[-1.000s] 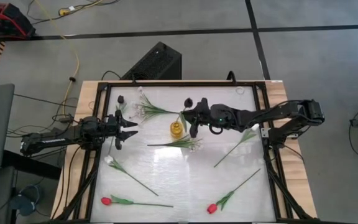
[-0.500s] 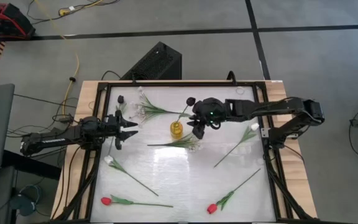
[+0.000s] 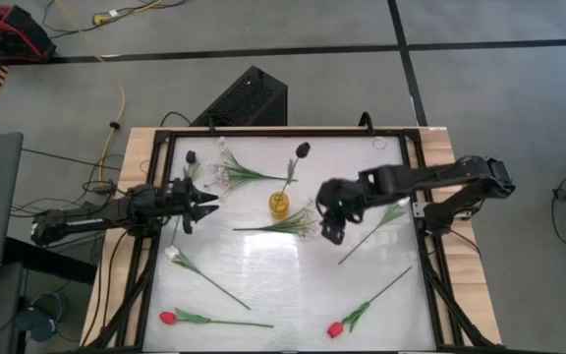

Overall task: Sort flowers into vase by color
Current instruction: Put the black tulip into the yellow flower vase

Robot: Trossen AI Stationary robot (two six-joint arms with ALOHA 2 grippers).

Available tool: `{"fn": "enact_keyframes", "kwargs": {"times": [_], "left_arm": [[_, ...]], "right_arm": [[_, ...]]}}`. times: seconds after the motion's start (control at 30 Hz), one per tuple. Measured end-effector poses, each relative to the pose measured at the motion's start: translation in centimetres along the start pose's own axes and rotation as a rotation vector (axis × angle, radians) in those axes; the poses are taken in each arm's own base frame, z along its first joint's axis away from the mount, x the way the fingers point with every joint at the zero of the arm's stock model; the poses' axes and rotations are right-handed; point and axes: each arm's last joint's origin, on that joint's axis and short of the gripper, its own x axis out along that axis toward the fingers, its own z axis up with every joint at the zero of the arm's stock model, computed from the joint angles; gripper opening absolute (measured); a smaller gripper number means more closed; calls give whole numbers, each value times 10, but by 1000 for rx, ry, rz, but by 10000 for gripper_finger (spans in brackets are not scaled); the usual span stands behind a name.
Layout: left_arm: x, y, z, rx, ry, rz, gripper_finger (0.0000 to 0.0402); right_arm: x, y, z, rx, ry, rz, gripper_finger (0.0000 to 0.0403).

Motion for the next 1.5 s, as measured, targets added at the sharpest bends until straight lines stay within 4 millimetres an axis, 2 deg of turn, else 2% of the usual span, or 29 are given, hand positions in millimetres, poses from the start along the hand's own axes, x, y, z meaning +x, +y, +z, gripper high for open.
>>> {"fn": "enact_keyframes", "kwargs": {"times": [0.1,0.23,0.33,0.4,0.53,0.67,0.83,1.0,1.17,1.5], "left_arm": [[-1,0,5,-13,83,118,173],[-3,-4,25,-28,139,296,173],[-5,-2,32,-37,244,536,173],[-3,0,32,-80,287,676,173],[10,4,24,-126,411,737,173],[17,16,6,-163,589,903,173],[25,25,-4,-186,688,1017,173],[34,22,6,-166,710,1042,173],[28,20,12,-156,738,1127,173],[19,33,-13,-227,743,1157,161]], "right_arm": [[7,16,-17,-60,19,2,151],[20,33,-37,-138,-32,-39,148],[34,39,-51,-169,-87,-40,148],[43,40,-57,-180,-123,-20,148],[60,37,-66,-221,-176,21,148],[67,32,-68,-271,-195,20,148],[68,28,-65,-327,-203,4,148],[68,23,-61,-359,-205,-10,148],[69,19,-58,-374,-207,-22,148],[70,10,-49,-349,-199,1,148]]}}
